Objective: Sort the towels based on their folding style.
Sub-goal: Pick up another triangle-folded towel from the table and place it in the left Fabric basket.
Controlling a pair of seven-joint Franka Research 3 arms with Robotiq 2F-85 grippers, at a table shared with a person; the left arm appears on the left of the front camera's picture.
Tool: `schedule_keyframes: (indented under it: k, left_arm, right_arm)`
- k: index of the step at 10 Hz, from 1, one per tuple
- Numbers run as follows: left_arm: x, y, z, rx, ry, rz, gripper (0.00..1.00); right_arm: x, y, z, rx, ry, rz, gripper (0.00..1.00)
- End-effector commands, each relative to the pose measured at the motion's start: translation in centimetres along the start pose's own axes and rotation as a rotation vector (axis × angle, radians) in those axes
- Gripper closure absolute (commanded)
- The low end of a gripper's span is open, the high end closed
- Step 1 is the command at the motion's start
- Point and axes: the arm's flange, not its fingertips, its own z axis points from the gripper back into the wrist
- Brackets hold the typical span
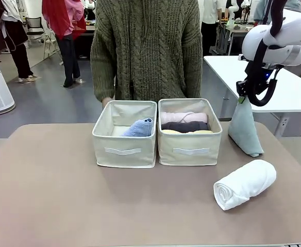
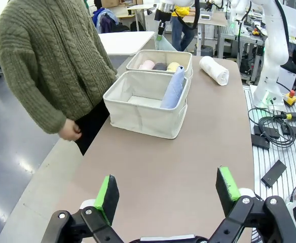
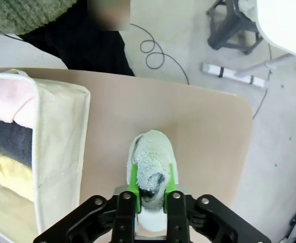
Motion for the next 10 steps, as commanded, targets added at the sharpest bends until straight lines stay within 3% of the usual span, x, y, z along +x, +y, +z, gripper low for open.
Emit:
schedule_keyframes:
  k: [1,3,5,8,10]
  left_arm:
    - [-0.1,-0.3,0.2,-0.007,0.006,-0.011,0.0]
    - [-0.1,-0.3,0.2,-0.007,0.006,-0.011,0.0]
    - [-0.1,-0.3,0.2,-0.007,0.006,-0.011,0.0]
    - [-0.1,-0.3,0.2,-0.007,0.006,-0.011,0.0]
    - [-0.1,-0.3,0.2,-0.007,0.006,-0.011,0.0]
  right_arm:
    - [0.1,-0.5,0.0,0.031,-0.022,0.004,1.0]
    - [0.1,-0.6,0.1,0.023,-0.024,-0.001,1.0]
    - [-0.7,1.2,3.1,-0.015,-0.036,0.025,0.97]
    - [-5.3,8.2,16.6,-0.054,-0.113,0.168,0.97]
    - [-9.2,11.9,22.8,-0.113,-0.157,0.233,0.97]
